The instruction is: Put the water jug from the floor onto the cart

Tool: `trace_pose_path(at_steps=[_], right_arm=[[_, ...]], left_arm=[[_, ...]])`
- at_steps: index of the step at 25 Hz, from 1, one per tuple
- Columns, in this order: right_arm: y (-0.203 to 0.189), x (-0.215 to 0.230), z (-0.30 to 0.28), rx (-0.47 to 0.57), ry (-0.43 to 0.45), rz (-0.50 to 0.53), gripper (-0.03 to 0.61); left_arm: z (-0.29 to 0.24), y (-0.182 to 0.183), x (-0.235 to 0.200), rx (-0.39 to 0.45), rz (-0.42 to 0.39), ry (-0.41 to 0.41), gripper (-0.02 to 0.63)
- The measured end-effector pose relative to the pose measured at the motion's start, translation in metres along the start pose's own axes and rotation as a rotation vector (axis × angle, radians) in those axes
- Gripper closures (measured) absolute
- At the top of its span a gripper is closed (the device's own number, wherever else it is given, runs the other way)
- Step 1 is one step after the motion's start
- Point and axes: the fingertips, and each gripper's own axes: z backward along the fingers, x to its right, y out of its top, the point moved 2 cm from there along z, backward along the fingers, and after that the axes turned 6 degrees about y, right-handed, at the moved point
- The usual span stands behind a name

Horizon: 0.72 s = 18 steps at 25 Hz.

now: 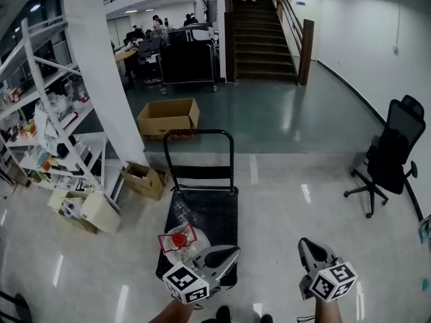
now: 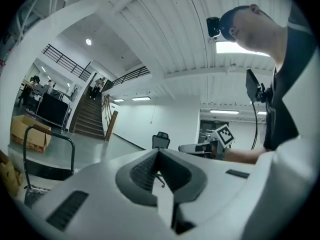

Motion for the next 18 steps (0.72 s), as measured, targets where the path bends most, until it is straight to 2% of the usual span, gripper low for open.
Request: trace_pose_path(at_steps=[5, 8, 14, 18], right_arm=[[-0.002, -0.013, 0.066, 0.058, 0.046, -0.008, 0.578], [-0.007, -0.009, 0.118, 0.067, 0.056, 0.055, 0.578], [-0.027, -0.01, 0.211, 0.049, 0.101, 0.074, 0.578], [-0.029, -0.026, 0.258, 0.07, 0.118, 0.048, 0.578]], left_arm=[[0.011, 0.007, 0.071, 0.009, -0.022, 0.021, 0.612], [0.013, 0.004, 0.126, 0.029, -0.04, 0.054, 0.612], [0.036, -0.02, 0.223, 0.023, 0.04, 0.163, 0.612], [0.064, -0.02, 0.279, 0.014, -0.01, 0.13, 0.612]])
